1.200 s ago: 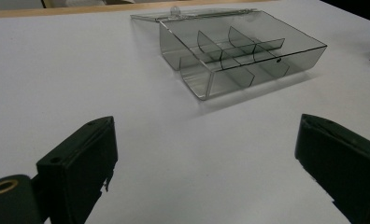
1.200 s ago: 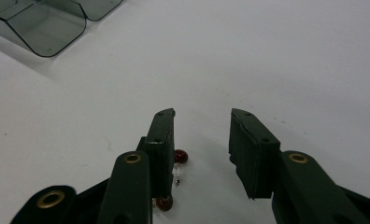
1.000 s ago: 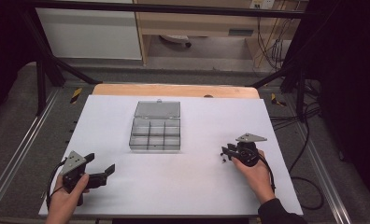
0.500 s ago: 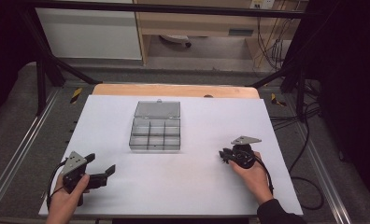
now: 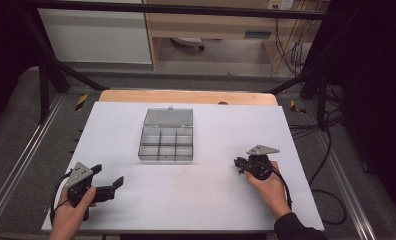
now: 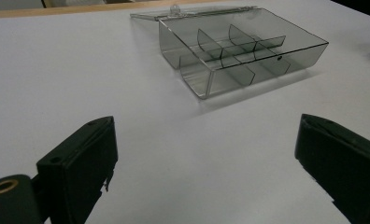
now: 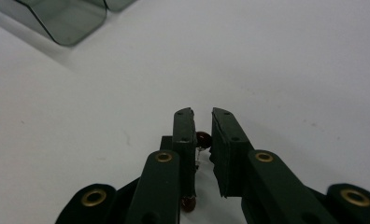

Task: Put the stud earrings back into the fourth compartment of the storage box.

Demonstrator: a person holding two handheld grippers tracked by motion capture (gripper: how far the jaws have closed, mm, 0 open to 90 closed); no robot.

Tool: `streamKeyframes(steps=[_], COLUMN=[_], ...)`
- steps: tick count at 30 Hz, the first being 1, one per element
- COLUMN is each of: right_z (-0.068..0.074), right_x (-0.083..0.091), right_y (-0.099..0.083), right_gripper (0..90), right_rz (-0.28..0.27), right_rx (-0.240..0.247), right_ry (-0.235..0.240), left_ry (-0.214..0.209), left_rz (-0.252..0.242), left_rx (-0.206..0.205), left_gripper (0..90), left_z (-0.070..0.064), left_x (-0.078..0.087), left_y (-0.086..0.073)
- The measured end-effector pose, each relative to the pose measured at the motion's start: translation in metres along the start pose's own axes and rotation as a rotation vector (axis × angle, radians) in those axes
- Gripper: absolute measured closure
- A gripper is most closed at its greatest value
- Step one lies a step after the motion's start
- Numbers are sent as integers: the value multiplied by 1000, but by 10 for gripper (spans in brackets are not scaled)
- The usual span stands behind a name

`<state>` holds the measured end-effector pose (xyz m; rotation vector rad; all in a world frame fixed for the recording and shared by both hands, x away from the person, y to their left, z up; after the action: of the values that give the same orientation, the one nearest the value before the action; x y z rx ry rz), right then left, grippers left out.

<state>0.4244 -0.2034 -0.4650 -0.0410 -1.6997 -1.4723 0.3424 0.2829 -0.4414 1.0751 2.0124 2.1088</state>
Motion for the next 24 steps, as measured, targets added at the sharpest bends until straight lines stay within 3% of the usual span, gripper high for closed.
streamKeyframes(steps=[6, 10, 14, 24], right_z=[4, 20, 31, 47], right_x=[8, 9, 4, -3], right_y=[11, 27, 35, 51], right_gripper=[803, 803, 803, 803], right_rz=[-60, -101, -107, -107], right_rx=[-35, -25, -4, -2], right_ry=[48, 102, 131, 160], left_ry=[1, 1, 3, -7], left_rz=[2, 3, 4, -6], left_rx=[6, 7, 6, 8], left_gripper=[59, 59, 60, 60], left_z=[0, 0, 1, 0], left_x=[0, 0, 0, 0], left_y=[0, 0, -1, 0])
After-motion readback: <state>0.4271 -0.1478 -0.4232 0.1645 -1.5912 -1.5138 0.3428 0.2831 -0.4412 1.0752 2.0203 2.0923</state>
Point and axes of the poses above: each handheld gripper's, and its own axes: x roughly backward along the jaws, y roughly out of its top, z roughly to its left, the point moved 3 cm from there along -x, roughly forward along the jaws
